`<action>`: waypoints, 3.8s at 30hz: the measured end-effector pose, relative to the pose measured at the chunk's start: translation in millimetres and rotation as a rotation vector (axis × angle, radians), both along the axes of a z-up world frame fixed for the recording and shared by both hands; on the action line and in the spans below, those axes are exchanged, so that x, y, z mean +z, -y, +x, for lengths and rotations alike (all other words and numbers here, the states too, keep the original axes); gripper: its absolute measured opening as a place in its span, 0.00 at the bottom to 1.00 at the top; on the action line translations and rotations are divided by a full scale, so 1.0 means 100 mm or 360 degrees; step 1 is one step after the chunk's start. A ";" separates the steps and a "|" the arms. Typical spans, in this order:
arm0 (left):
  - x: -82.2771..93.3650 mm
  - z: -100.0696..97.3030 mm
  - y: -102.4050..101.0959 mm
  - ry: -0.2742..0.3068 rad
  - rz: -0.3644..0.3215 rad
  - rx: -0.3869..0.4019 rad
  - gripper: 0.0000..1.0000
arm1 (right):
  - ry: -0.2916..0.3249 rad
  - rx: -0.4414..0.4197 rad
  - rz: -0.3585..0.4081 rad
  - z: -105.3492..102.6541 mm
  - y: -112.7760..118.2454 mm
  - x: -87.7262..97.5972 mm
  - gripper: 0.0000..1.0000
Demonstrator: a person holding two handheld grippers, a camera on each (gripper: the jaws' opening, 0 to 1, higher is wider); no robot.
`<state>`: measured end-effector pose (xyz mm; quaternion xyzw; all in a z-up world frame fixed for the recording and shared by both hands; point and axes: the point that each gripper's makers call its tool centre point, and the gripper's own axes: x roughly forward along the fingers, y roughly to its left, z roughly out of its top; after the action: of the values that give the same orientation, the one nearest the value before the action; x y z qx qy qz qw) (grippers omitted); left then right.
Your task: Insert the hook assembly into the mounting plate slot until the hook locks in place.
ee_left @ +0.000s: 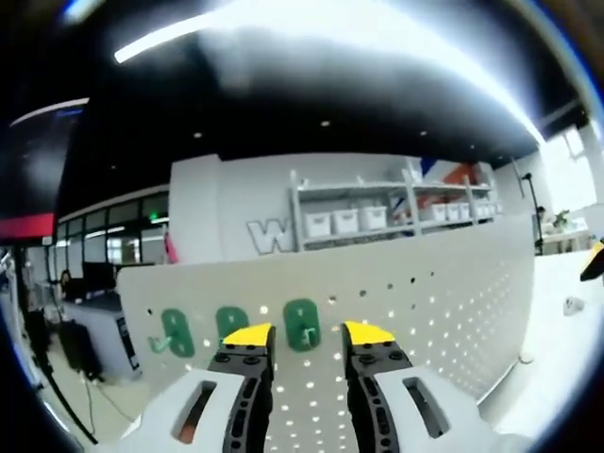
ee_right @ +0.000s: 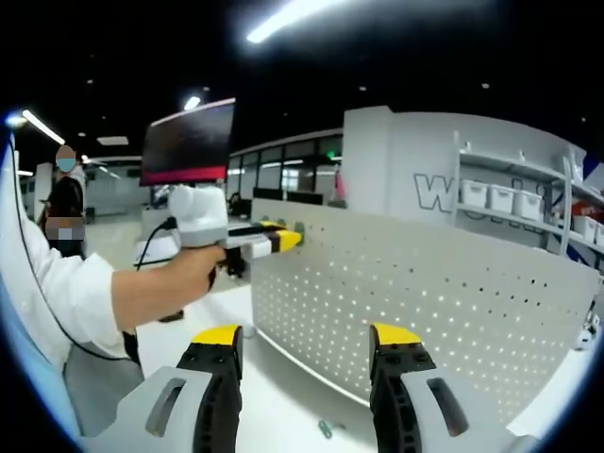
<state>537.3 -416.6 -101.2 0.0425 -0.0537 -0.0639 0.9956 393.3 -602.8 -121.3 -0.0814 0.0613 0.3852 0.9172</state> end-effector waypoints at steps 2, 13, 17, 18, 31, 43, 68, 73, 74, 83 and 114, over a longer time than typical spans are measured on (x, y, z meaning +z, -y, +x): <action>0.00 -0.04 0.00 -0.0002 0.0001 -0.0013 0.33 | 0.0002 -0.0001 0.0000 0.00 0.00 0.00 0.54; -0.02 -0.36 0.06 -0.0051 -0.0007 -0.0116 0.45 | 0.0010 -0.0034 0.0000 -0.02 0.09 -0.01 0.54; -0.06 -0.47 0.05 -0.0075 -0.0043 -0.0148 0.48 | 0.0001 -0.0049 -0.0004 -0.02 0.12 -0.03 0.54; -0.07 -0.51 0.05 -0.0082 -0.0048 -0.0154 0.48 | -0.0001 -0.0052 -0.0005 -0.02 0.12 -0.04 0.54; -0.23 -0.98 0.10 -0.0116 0.0013 -0.0239 0.51 | -0.0030 -0.0096 -0.0012 0.01 0.23 -0.14 0.53; -0.47 -1.30 0.04 -0.0174 -0.0010 -0.0263 0.51 | -0.0098 -0.0054 -0.0034 0.04 0.14 -0.38 0.52; -0.84 -1.47 0.30 -0.0279 -0.0010 -0.0434 0.46 | -0.0388 0.0036 -0.0169 0.39 0.31 -1.67 0.32; -0.86 -1.47 0.35 -0.0296 0.0000 -0.0458 0.45 | -0.0471 0.0050 -0.0163 0.48 0.36 -1.95 0.25; -0.87 -1.47 0.35 -0.0301 0.0005 -0.0462 0.45 | -0.0472 0.0056 -0.0171 0.48 0.36 -1.98 0.23; -0.93 -1.46 0.42 -0.0339 0.0023 -0.0490 0.43 | -0.0546 0.0124 -0.0210 0.59 0.34 -2.33 0.11; -1.09 -1.41 0.51 -0.0438 0.0038 -0.0562 0.39 | -0.0750 0.0251 -0.0223 0.78 0.22 -2.94 0.02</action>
<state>396.6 -467.4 -209.9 0.0351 0.0766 -0.2431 0.9663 471.3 -624.9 -414.9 -0.0573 0.2931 0.4588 0.8368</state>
